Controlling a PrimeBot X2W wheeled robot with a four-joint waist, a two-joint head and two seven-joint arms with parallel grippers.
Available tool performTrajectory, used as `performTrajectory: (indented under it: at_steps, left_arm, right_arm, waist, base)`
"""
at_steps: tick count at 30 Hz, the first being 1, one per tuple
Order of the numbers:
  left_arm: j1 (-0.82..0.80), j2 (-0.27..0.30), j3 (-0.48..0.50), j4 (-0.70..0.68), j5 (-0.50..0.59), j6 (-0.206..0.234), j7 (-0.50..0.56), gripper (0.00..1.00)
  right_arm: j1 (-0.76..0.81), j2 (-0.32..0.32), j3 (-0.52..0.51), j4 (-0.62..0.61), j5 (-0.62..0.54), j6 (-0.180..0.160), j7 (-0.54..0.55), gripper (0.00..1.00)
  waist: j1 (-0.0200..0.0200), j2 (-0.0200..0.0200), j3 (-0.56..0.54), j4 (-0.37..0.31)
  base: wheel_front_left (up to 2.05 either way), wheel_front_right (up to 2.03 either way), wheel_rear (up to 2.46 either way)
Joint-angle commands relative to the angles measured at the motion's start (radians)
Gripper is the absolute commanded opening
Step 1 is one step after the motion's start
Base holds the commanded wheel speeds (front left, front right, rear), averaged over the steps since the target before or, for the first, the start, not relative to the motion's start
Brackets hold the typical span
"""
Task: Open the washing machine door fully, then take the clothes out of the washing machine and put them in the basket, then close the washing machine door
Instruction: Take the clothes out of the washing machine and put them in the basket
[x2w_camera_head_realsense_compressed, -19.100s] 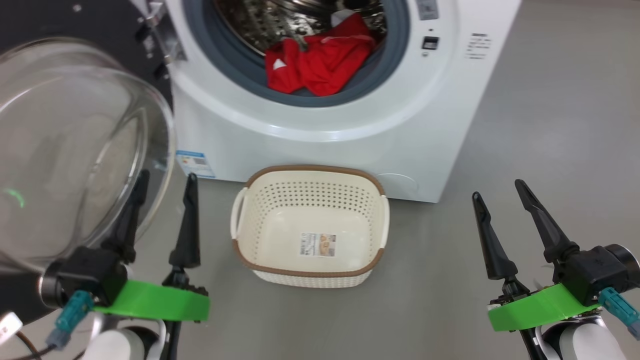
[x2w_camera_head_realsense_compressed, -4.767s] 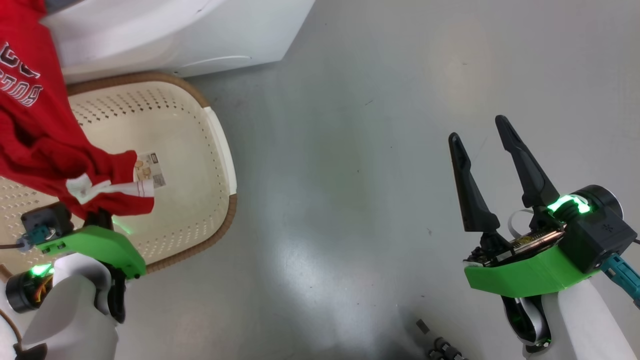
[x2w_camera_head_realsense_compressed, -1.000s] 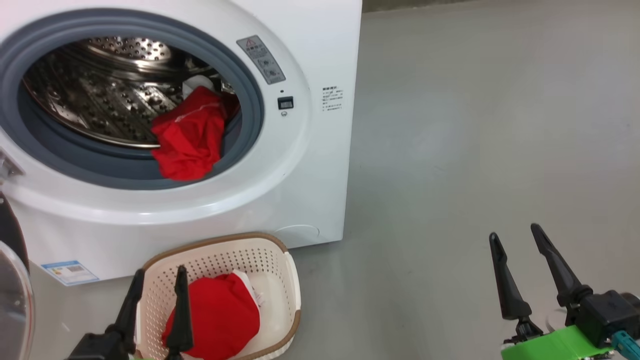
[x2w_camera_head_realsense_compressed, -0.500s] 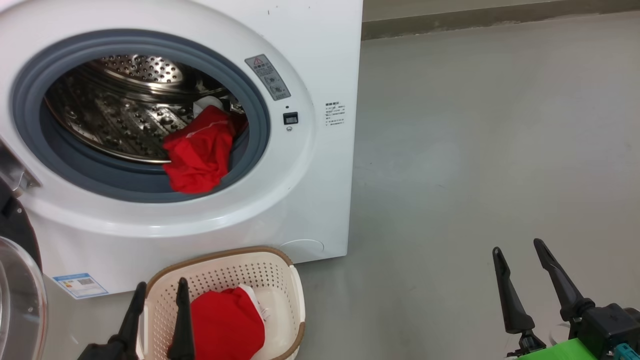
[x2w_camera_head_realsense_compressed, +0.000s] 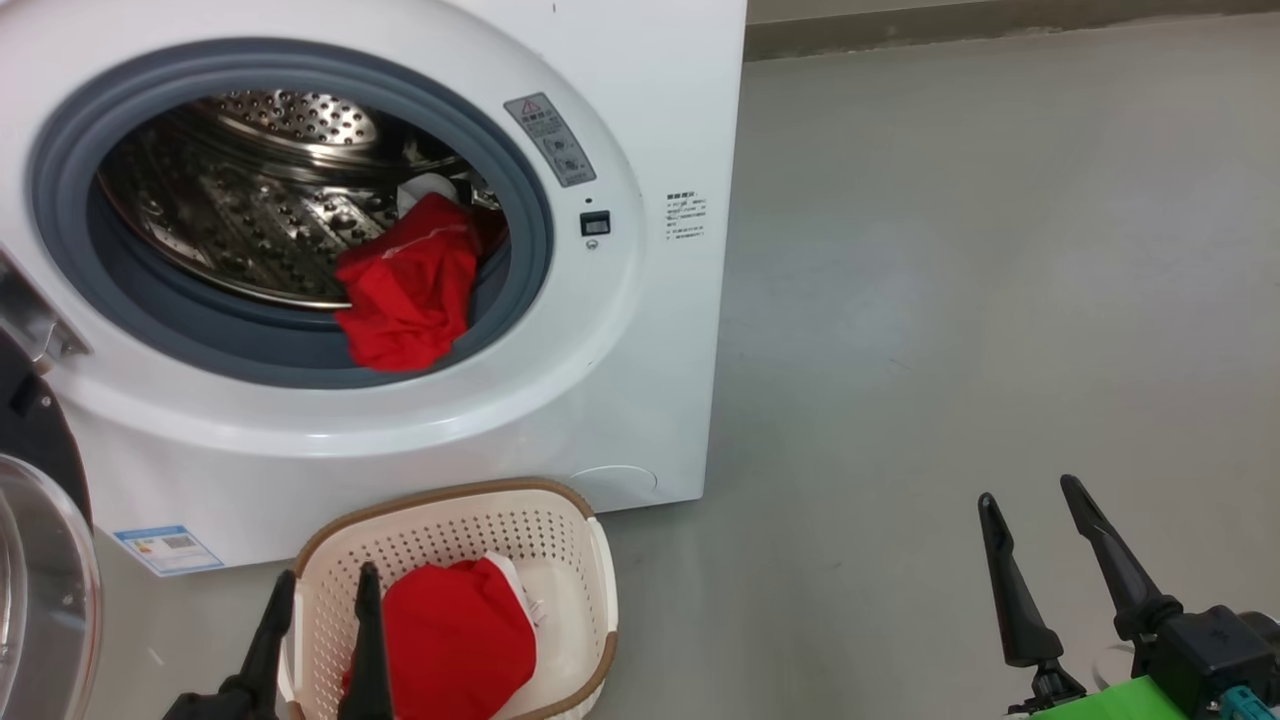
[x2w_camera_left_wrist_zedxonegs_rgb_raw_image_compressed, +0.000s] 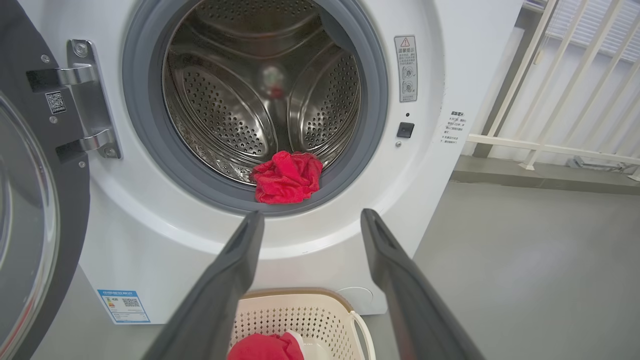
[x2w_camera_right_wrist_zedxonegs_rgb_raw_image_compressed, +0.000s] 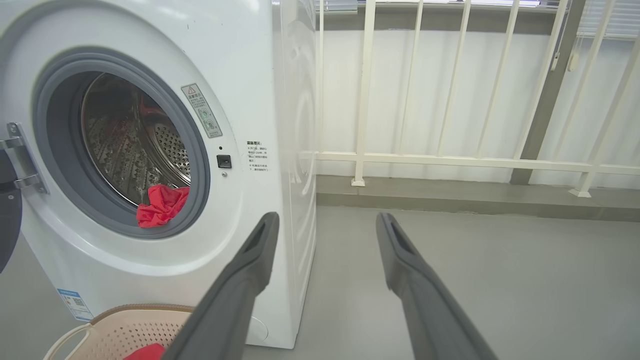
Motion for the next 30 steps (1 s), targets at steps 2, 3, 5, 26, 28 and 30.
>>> performTrajectory:
  at_steps: [2, 3, 5, 26, 28, 30]
  left_arm:
    - [-0.032, 0.006, 0.027, -0.028, -0.003, 0.002, -0.005, 1.00]
    - [-0.033, 0.006, 0.027, -0.028, -0.003, 0.002, -0.005, 1.00]
    - [-0.037, 0.006, 0.026, -0.029, -0.003, 0.002, -0.005, 1.00]
    - [-0.155, 0.017, 0.043, -0.049, -0.011, 0.000, -0.005, 1.00]
    - [-0.184, 0.025, 0.047, -0.047, -0.011, 0.001, -0.002, 1.00]
    - [-0.215, 0.034, 0.050, -0.043, -0.011, 0.004, 0.004, 1.00]
  right_arm:
    - [-0.038, -0.014, 0.034, -0.026, -0.010, 0.005, -0.006, 1.00]
    - [-0.041, -0.014, 0.036, -0.025, -0.010, 0.005, -0.006, 1.00]
    - [-0.047, -0.014, 0.038, -0.026, -0.009, 0.005, -0.006, 1.00]
    - [-0.145, -0.014, 0.065, -0.050, 0.001, 0.005, -0.006, 1.00]
    - [-0.158, -0.014, 0.069, -0.050, 0.002, 0.005, -0.006, 1.00]
    - [-0.171, -0.014, 0.073, -0.051, 0.005, 0.005, -0.006, 1.00]
  waist:
    - [0.0000, 0.0000, 0.006, 0.007]
    - [0.0000, 0.0000, 0.009, 0.009]
    - [0.0000, 0.0000, 0.015, 0.012]
    - [0.0000, 0.0000, 0.211, 0.008]
    - [0.0000, 0.0000, 0.235, 0.005]
    - [0.0000, 0.0000, 0.258, 0.001]
  base:
    - [0.00, 0.00, 0.00]
    - [0.00, 0.00, 0.00]
    - [0.00, 0.00, 0.00]
    - [0.00, 0.00, 0.00]
    - [0.00, 0.00, 0.00]
    - [0.00, 0.00, 0.00]
